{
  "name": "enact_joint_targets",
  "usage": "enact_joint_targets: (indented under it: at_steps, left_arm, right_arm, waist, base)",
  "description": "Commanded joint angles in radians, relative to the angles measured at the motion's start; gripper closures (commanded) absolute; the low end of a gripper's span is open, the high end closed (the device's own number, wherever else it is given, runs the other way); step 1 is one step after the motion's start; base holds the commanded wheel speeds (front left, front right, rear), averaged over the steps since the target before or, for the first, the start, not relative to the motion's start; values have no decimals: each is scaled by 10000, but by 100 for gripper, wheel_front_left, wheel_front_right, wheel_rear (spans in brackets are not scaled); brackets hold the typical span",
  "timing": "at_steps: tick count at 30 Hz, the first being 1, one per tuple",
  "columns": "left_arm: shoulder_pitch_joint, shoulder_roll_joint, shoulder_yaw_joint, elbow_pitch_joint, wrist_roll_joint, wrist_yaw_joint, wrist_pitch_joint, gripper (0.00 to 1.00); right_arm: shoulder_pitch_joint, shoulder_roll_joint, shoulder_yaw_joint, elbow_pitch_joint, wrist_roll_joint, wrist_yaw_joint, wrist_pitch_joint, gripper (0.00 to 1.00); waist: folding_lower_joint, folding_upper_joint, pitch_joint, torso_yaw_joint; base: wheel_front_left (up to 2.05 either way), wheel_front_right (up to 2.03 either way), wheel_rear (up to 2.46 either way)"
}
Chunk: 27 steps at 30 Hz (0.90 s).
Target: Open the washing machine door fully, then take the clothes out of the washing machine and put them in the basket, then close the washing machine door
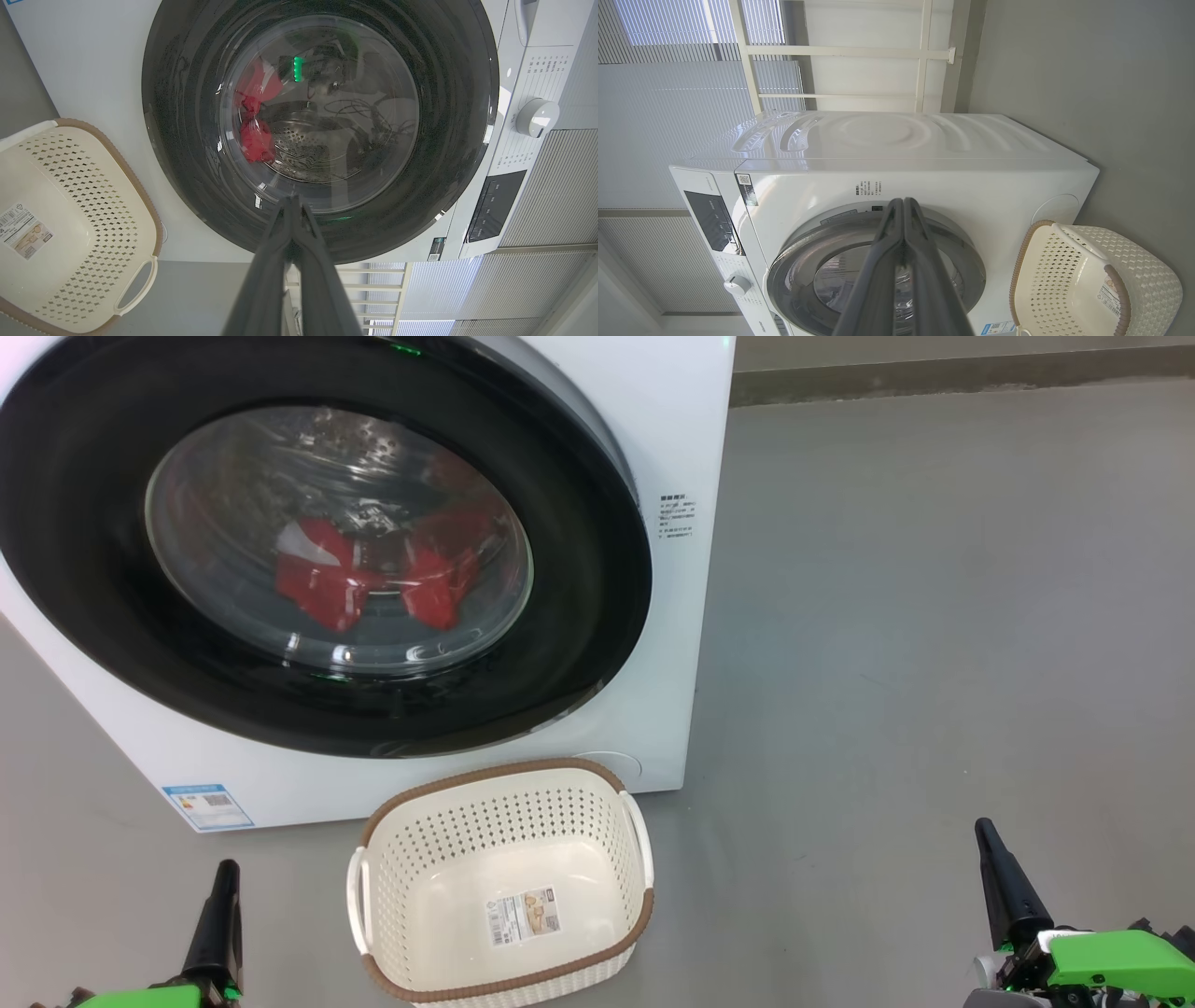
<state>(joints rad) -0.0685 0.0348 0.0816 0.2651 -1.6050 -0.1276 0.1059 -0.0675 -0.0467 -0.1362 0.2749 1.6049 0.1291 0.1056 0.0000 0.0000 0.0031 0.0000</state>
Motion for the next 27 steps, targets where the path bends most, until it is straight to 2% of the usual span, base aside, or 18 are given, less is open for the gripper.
enact_joint_targets:
  at_steps: [1,2,3,7,13,16,19,27]
  left_arm:
    - [-394,154,317,-203,-40,-31,69,100]
    - [-394,154,317,-203,-40,-31,69,100]
    - [-1,0,0,-2,1,0,-1,0]
    - [254,-153,-55,371,8,2,-14,0]
    - [306,-111,-119,230,167,0,-188,0]
    - [330,-68,-163,184,298,0,-249,0]
    - [369,-23,-184,110,633,-1,-337,0]
    - [464,-37,-189,-53,1993,-1,-573,0]
  right_arm:
    - [-403,-35,229,-301,42,16,73,100]
    - [-403,-35,229,-301,42,16,73,100]
    - [0,0,0,-1,0,0,-1,0]
    - [224,65,11,422,-3,0,-21,0]
    - [229,47,171,356,-143,1,-194,0]
    - [237,24,232,342,-255,1,-255,0]
    - [243,-12,302,317,-507,1,-344,0]
    - [235,-42,469,285,-1458,2,-579,0]
  waist:
    - [0,0,0,0]
    - [0,0,0,0]
    - [0,0,0,0]
    - [0,0,3,0]
    - [22,0,-12,23]
    - [17,0,-20,33]
    - [2,0,-4,49]
    - [0,0,8,87]
  base:
    - [0,0,0]
    - [0,0,0]
    - [0,0,0]
    - [0,0,0]
    - [0,0,0]
    - [0,0,0]
    - [0,0,0]
    - [0,0,0]
